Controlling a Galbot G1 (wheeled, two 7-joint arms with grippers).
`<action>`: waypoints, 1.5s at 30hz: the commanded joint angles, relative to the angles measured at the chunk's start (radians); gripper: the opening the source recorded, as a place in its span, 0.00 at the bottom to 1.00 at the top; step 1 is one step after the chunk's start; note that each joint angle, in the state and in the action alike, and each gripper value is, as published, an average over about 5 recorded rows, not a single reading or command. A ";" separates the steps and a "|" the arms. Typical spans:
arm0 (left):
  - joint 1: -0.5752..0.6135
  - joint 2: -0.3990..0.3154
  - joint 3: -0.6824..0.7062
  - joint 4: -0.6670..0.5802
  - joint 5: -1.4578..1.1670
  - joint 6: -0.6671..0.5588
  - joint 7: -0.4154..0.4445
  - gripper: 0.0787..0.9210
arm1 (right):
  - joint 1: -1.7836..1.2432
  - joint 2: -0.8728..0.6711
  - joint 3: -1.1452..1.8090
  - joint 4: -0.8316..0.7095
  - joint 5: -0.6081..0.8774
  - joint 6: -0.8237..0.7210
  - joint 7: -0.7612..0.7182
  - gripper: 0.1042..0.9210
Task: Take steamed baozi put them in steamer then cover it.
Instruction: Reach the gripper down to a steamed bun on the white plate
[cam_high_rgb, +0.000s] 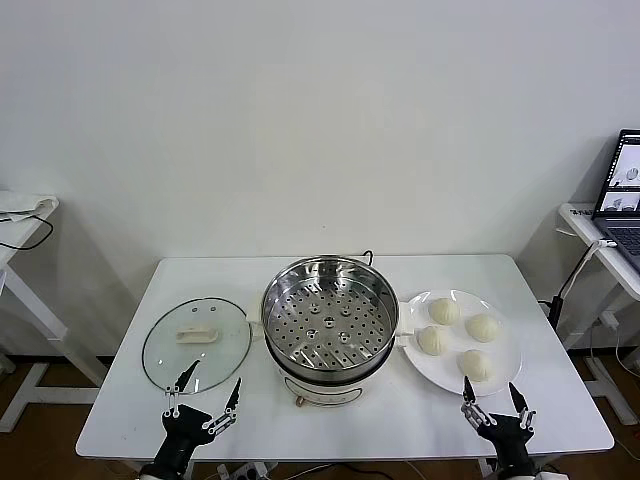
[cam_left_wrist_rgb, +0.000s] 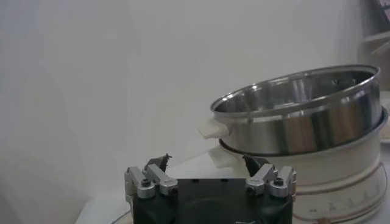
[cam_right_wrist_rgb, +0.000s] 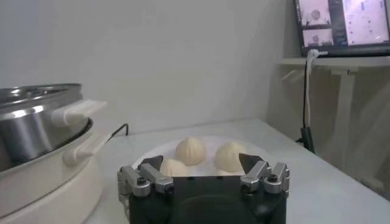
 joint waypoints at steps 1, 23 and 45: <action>0.008 -0.003 0.005 -0.013 -0.001 -0.006 -0.005 0.88 | 0.219 -0.099 0.036 -0.040 0.038 -0.124 0.031 0.88; 0.028 -0.014 -0.010 -0.042 -0.021 -0.038 -0.009 0.88 | 1.393 -0.540 -0.814 -0.842 0.247 -0.269 -0.670 0.88; 0.054 -0.037 -0.019 -0.029 -0.024 -0.036 -0.018 0.88 | 1.854 -0.372 -1.358 -1.124 -0.621 -0.030 -1.550 0.88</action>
